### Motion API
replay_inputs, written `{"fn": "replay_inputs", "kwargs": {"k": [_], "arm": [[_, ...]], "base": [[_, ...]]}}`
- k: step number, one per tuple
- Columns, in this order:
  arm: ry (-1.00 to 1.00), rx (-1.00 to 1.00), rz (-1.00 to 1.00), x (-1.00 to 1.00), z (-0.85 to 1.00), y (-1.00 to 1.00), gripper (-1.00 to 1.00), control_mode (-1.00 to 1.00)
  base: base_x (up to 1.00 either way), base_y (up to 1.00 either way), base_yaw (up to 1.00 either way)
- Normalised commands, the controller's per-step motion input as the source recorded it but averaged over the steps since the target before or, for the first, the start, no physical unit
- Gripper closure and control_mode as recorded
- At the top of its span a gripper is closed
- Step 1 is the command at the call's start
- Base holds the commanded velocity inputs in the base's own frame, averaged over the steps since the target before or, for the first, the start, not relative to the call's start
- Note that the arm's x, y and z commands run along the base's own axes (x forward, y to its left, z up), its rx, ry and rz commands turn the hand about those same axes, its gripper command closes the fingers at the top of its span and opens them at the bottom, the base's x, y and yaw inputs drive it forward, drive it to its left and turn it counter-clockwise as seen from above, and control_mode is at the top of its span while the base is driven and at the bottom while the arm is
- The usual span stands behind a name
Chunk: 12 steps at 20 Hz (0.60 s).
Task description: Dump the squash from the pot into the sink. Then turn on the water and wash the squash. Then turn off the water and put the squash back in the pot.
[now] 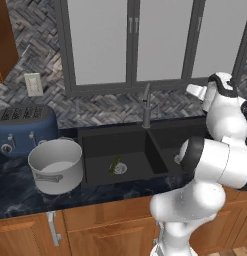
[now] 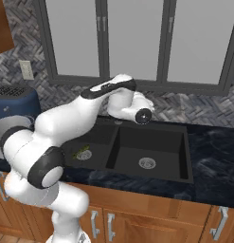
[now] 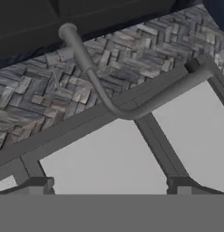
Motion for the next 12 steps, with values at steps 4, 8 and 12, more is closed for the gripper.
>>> {"fn": "replay_inputs", "kwargs": {"k": [4,8,12], "arm": [[0.36,-0.17,-0.02,-0.85,0.39,0.22,-1.00,-1.00],[0.50,-0.14,-0.02,-0.78,0.45,0.29,-1.00,-1.00],[0.56,-0.11,-0.01,-0.59,0.47,0.26,-1.00,-1.00]], "base": [[0.00,0.00,0.00],[0.00,0.00,0.00],[0.00,0.00,0.00]]}}
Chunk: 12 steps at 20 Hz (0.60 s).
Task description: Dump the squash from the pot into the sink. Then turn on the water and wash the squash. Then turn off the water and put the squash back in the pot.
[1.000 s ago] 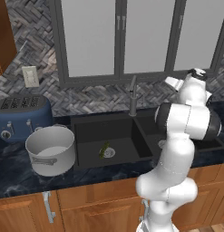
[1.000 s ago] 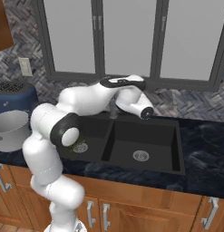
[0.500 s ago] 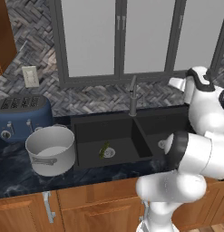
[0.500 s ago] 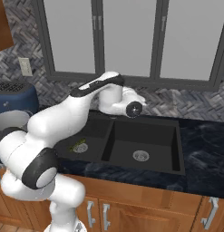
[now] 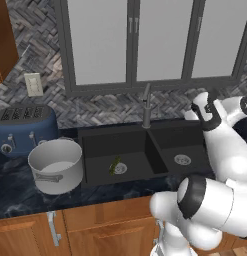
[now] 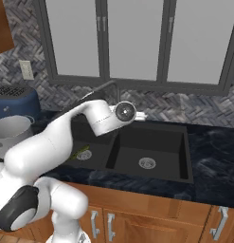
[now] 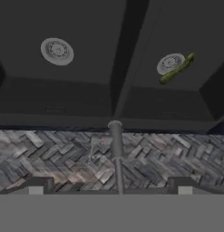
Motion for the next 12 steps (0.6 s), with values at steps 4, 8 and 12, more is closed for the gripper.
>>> {"fn": "replay_inputs", "kwargs": {"k": [4,8,12], "arm": [[0.58,-0.05,0.00,-0.38,0.52,0.43,-1.00,-1.00],[0.38,-0.08,0.00,-0.18,0.72,0.63,-1.00,-1.00],[0.03,-0.17,0.18,-0.04,0.63,0.53,-1.00,-1.00]], "base": [[0.00,0.00,0.00],[0.00,0.00,0.00],[0.00,0.00,0.00]]}}
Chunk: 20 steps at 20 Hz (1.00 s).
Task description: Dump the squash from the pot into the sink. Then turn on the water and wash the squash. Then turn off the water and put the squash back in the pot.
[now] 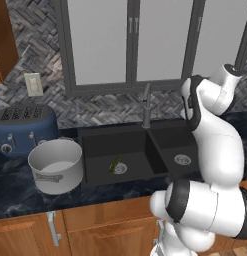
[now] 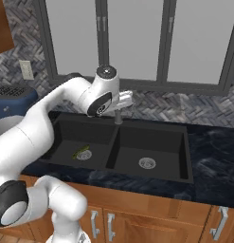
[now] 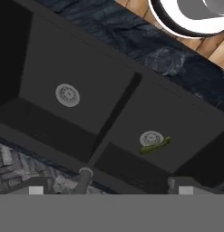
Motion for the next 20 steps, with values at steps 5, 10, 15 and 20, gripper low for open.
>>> {"fn": "replay_inputs", "kwargs": {"k": [5,10,15,20], "arm": [[-0.14,-0.17,0.54,-0.23,0.13,0.51,-1.00,-1.00],[-0.20,-0.10,0.79,-0.12,-0.11,0.60,-1.00,-1.00],[-0.23,-0.16,0.83,0.00,-0.07,0.68,-1.00,-1.00],[-0.29,-0.27,0.78,0.00,0.00,0.59,-1.00,-1.00]], "base": [[0.00,0.00,0.00],[0.00,0.00,0.00],[0.00,0.00,0.00],[0.00,0.00,0.00]]}}
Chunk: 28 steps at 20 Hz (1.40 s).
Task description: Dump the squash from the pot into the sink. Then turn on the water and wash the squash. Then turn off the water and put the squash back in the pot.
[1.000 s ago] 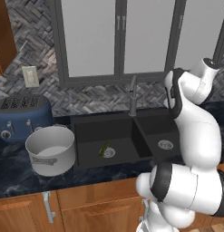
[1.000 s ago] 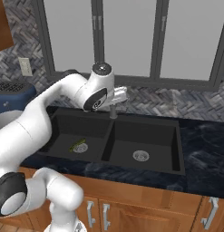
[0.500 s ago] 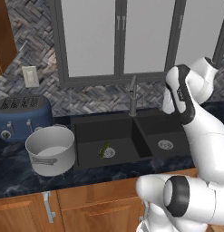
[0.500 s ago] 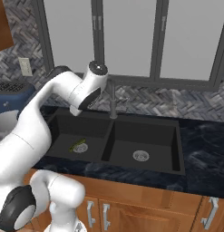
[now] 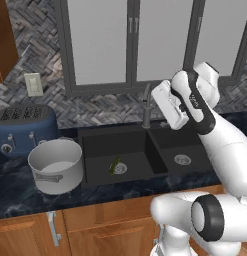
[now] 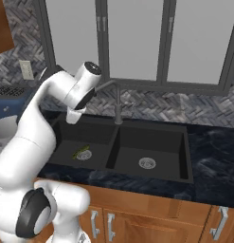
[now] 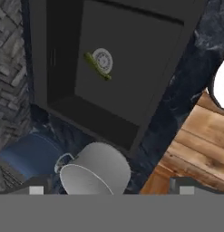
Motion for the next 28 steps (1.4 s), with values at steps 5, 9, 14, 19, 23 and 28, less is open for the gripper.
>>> {"fn": "replay_inputs", "kwargs": {"k": [5,9,14,19,23,28], "arm": [[-0.32,-0.35,0.69,0.00,-0.05,0.49,-1.00,-1.00],[-0.38,-0.45,0.46,0.00,-0.33,0.58,-1.00,-1.00],[-0.28,-0.41,0.29,0.01,-0.50,0.43,-1.00,-1.00],[-0.14,-0.32,0.12,0.16,-0.59,0.24,-1.00,-1.00],[-0.01,-0.17,0.05,0.51,-0.51,0.13,-1.00,-1.00],[0.03,-0.12,0.00,0.66,-0.45,0.28,-1.00,-1.00]], "base": [[0.00,0.00,0.00],[0.00,0.00,0.00],[0.00,0.00,0.00],[0.00,0.00,0.00],[0.00,0.00,0.00],[0.00,0.00,0.00]]}}
